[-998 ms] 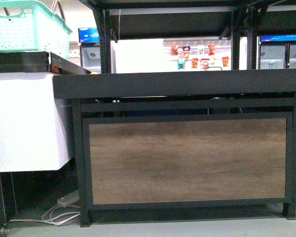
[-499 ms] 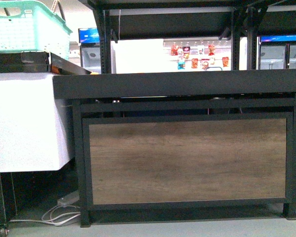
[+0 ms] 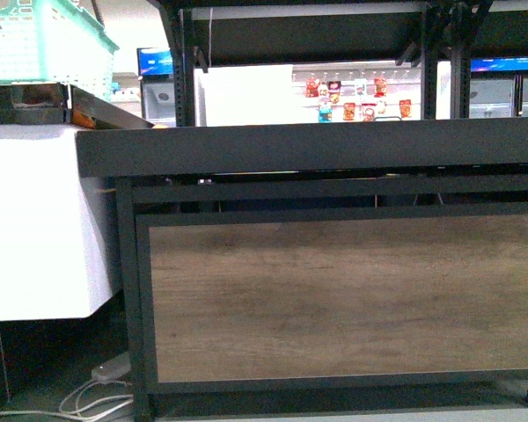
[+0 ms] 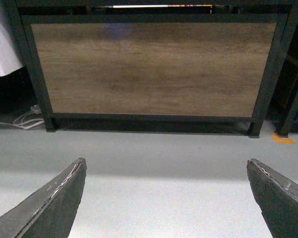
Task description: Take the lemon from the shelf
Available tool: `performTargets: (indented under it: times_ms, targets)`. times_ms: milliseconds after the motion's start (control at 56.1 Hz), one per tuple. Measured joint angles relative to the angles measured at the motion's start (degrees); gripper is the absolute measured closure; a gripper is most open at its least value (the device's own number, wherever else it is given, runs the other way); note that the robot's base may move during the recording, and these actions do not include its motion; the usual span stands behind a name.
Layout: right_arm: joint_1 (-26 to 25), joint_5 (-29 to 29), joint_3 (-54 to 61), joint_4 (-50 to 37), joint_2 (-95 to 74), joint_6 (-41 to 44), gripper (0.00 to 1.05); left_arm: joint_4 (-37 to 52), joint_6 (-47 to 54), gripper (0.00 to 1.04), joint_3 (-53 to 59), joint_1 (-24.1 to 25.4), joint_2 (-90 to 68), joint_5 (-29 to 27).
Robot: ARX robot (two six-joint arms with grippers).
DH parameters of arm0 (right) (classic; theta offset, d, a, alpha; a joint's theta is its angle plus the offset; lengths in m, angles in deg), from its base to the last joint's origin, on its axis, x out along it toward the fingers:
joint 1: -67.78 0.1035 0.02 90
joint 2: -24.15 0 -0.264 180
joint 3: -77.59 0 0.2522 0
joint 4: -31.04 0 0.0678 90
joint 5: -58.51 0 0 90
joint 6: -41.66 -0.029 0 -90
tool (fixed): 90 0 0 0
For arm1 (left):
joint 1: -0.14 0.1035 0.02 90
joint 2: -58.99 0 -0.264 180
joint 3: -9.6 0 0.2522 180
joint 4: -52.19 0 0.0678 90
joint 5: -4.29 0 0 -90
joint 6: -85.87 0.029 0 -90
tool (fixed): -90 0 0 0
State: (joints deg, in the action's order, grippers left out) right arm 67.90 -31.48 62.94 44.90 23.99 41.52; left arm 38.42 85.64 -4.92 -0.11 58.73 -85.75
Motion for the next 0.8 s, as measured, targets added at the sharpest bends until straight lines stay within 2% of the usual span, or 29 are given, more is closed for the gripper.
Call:
performTargets:
  times_ms: [802]
  targets:
    - [0.00, 0.00, 0.00, 0.00, 0.02, 0.00, 0.07, 0.00, 0.00, 0.08, 0.00, 0.00, 0.00, 0.02]
